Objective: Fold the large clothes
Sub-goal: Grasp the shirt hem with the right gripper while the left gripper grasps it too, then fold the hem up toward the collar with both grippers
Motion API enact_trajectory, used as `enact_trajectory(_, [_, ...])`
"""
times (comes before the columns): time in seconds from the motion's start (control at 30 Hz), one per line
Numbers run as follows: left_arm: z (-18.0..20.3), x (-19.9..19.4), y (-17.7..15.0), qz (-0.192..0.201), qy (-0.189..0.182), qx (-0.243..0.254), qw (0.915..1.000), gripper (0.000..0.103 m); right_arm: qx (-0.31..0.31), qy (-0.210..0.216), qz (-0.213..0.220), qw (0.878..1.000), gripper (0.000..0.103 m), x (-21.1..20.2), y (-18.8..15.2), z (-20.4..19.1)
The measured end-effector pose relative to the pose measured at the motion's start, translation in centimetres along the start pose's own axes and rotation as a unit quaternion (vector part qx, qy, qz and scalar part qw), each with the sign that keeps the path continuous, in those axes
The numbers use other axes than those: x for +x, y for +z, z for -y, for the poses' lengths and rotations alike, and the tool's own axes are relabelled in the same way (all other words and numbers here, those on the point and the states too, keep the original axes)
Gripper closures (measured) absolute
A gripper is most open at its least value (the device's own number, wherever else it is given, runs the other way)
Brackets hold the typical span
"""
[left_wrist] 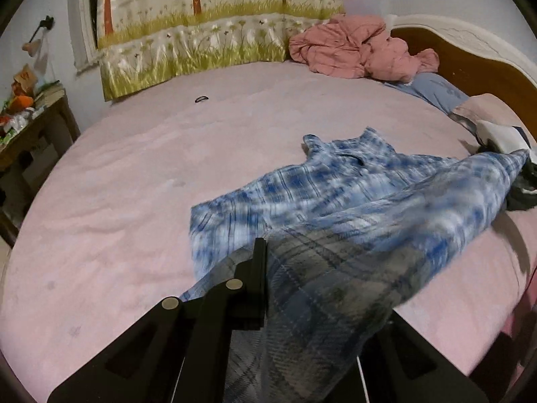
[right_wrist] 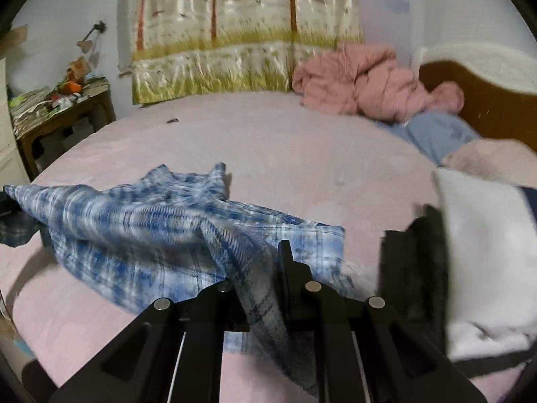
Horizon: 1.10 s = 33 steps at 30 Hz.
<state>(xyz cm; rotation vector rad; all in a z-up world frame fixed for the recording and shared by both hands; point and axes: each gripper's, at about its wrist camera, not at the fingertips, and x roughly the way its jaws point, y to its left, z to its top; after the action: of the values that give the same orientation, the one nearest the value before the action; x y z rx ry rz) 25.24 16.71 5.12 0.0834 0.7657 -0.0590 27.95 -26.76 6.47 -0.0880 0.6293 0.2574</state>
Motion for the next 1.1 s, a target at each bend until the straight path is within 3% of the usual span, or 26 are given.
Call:
enact_trajectory(0.2, [0.3,-4.6,-2.0,0.012,-0.007,-0.008,0.9999,0.093,-0.034,-0.023,0.018,0.999,0.091,-6.9,-1.7,-1.8])
enact_trajectory(0.37, [-0.1,-4.1,-2.9,-0.005,-0.01,-0.03,0.9995,0.085,-0.024,-0.011,-0.009,1.0,0.091,-7.6,-2.4,-0.7])
enact_trajectory(0.5, [-0.7,-0.7,-1.7,-0.032,-0.003,-0.028,0.9991,0.078,0.013,0.011,-0.041,0.999,0.091,-4.2,-2.4,1.1])
enact_trajectory(0.67, [-1.2,7.0,0.7,-0.13,0.009,0.01,0.9914,0.078,0.037,0.031,-0.105,0.993,0.091,2.7,-0.9,2.3])
enact_trajectory(0.9, [-3.1,15.0,3.8,-0.198,-0.015,-0.015,0.98,0.078,0.033,0.018,-0.187,0.982,0.091,12.9,1.3,2.5])
enact_trajectory(1.0, [-3.6,16.8,3.9,-0.21,-0.03,-0.031,0.9767,0.078,0.026,0.013,-0.188,0.982,0.091,15.2,2.0,2.1])
enact_trajectory(1.1, [-3.5,16.6,4.2,-0.198,-0.037,-0.015,0.9793,0.078,0.003,0.01,-0.189,0.982,0.091,16.8,2.3,1.6])
